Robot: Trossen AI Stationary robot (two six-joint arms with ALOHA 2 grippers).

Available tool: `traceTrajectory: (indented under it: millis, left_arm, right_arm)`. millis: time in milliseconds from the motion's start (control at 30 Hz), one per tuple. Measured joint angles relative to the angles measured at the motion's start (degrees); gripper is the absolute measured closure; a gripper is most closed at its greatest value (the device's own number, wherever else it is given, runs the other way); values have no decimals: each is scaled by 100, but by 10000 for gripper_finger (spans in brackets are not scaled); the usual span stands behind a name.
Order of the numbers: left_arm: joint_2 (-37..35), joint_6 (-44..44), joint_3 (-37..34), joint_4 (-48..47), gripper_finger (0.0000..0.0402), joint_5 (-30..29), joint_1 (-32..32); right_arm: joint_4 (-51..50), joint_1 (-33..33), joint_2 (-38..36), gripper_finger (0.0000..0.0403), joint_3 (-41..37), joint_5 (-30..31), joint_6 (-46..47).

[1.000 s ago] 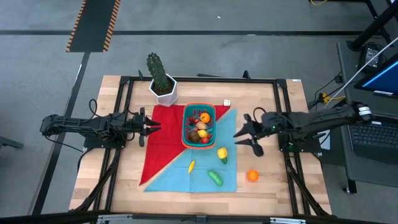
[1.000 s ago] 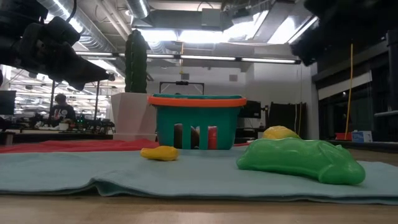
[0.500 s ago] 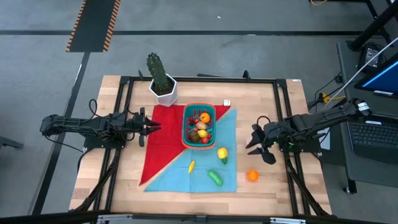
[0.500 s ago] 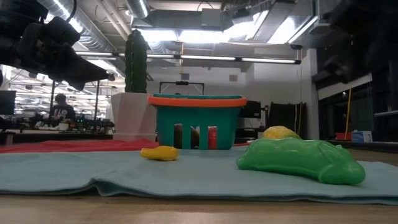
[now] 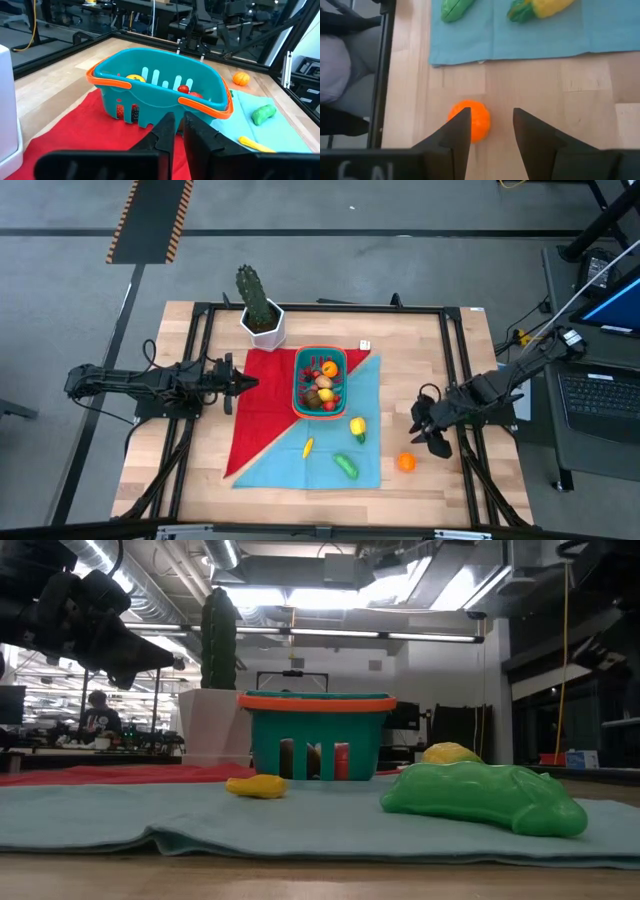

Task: Pick and placing Produce into tupperware
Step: Put the tangerine into the basket

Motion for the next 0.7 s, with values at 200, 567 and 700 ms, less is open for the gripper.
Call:
traceTrajectory:
  millis: [200,567,700]
  left_arm:
    - [0,0,1,0,384,-1,0]
    - [0,-33,1,0,401,0,-2]
    - [0,-30,0,0,397,0,-2]
  right_arm:
    - [-409,760,617,255,439,724,832]
    - [-659,1945,2014,255,1230,1360,2341]
    - [-681,2289,2446,255,1626,1603,2697]
